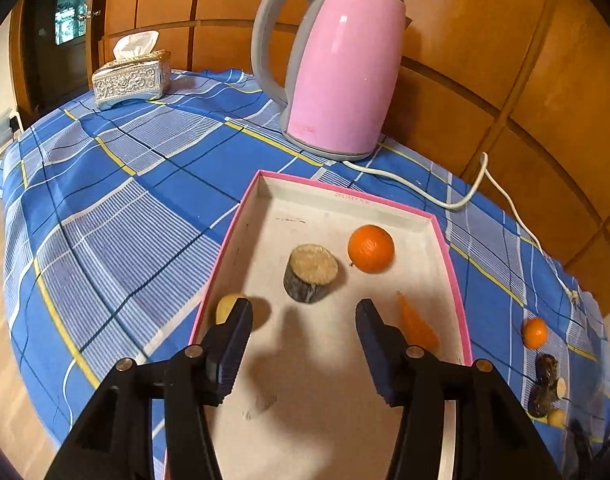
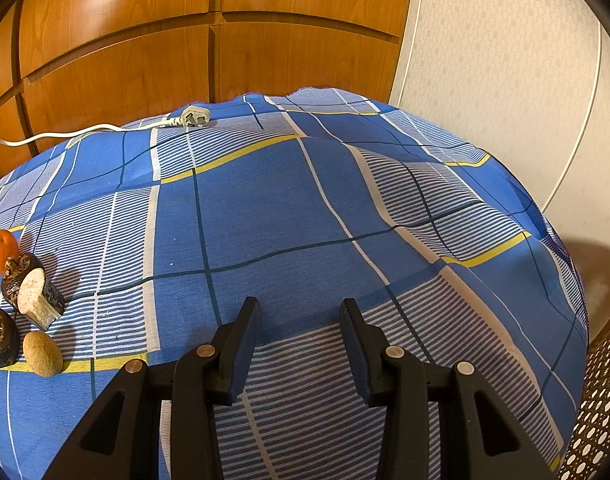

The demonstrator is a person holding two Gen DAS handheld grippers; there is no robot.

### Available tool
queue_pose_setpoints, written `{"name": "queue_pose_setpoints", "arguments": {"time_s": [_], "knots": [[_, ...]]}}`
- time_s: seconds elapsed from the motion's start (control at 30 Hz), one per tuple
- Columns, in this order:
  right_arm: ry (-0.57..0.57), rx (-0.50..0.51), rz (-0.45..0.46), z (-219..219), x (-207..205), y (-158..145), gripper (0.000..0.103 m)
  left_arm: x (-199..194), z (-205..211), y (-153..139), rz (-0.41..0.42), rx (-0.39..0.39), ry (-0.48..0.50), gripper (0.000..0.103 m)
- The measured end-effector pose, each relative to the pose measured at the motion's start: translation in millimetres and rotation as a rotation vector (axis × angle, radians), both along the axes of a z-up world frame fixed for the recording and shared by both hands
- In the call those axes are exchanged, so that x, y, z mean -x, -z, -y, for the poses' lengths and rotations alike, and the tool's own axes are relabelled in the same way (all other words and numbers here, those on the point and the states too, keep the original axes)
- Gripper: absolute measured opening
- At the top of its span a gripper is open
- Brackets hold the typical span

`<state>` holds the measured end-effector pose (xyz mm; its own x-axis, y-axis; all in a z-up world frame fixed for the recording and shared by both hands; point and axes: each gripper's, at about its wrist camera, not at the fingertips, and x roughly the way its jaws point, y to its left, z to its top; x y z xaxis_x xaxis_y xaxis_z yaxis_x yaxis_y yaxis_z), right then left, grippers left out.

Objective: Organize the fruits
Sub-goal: 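Carry the brown slice into the tray and open the left tool, then lift the open left tool away from the tray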

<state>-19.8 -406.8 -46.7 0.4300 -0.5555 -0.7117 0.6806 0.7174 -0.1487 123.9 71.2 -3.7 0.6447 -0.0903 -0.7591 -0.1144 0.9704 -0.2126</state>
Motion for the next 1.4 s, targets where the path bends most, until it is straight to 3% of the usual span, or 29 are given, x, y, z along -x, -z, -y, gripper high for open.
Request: {"name": "queue_pose_setpoints", "arguments": {"time_s": [0.57, 0.8, 0.97, 1.2, 1.4], "knots": [[0.003, 0.0, 0.001, -1.7, -0.8, 0.2, 0.042, 43.0, -2.3, 1.0, -0.004, 0.028, 0.004, 0.061], [0.004, -0.002, 0.003, -2.6, -1.2, 0.0, 0.042, 60.0, -10.1, 5.3, -0.003, 0.032, -0.026, 0.07], [0.004, -0.002, 0.004, -2.8, -1.5, 0.0, 0.042, 77.9, -14.7, 11.2, 0.0, 0.024, -0.032, 0.071], [0.006, -0.002, 0.005, -4.0, -1.7, 0.1, 0.042, 108.6, -10.2, 5.2, 0.062, -0.027, -0.027, 0.077], [0.007, -0.002, 0.005, -5.1, -1.9, 0.3, 0.042, 119.2, -25.8, -2.3, 0.105, -0.046, -0.098, 0.085]]}}
